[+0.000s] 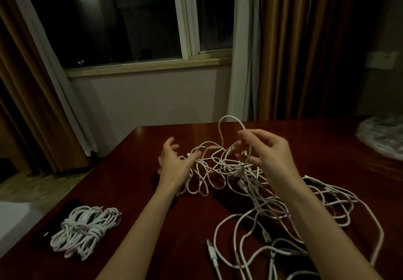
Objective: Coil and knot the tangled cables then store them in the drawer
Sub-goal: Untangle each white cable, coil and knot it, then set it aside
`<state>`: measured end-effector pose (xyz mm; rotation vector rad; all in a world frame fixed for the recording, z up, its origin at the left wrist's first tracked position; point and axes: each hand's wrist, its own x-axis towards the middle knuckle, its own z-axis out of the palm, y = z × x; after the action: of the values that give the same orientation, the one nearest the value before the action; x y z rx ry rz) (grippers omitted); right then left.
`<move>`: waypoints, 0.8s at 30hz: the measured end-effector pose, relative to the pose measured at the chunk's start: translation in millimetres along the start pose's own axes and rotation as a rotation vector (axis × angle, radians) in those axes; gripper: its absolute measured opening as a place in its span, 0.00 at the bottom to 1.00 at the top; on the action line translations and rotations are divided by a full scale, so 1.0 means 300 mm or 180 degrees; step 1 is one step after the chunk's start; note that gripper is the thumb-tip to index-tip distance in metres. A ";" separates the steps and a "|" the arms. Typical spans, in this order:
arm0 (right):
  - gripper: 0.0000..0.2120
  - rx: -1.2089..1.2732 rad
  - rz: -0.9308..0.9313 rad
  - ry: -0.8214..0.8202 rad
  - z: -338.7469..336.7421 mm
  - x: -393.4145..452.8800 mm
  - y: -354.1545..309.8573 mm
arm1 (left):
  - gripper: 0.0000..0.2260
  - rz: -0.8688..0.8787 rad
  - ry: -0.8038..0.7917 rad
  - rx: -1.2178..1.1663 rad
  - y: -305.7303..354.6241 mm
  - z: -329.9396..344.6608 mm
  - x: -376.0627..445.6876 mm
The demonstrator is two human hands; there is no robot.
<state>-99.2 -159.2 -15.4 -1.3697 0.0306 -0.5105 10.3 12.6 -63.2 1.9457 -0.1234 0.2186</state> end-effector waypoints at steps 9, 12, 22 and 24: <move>0.08 -0.0333 0.0263 -0.0108 0.014 0.005 0.023 | 0.07 0.2143 -0.0810 -0.0234 0.094 0.031 -0.130; 0.08 0.0004 0.0356 -0.0171 0.010 0.013 0.033 | 0.06 0.2002 -0.1338 -0.0287 0.085 0.066 -0.143; 0.06 -0.1075 -0.1066 0.0742 0.002 0.001 0.020 | 0.14 0.0399 -0.1629 -0.2479 0.105 0.025 -0.088; 0.07 -0.1819 -0.1103 0.0371 0.019 -0.004 0.042 | 0.15 0.0028 -0.2045 -0.2874 0.104 0.019 -0.095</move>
<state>-94.3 -152.3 -26.3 -1.9159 0.0361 -0.9202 -22.9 -4.8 -43.0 1.0482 -0.5500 -0.4119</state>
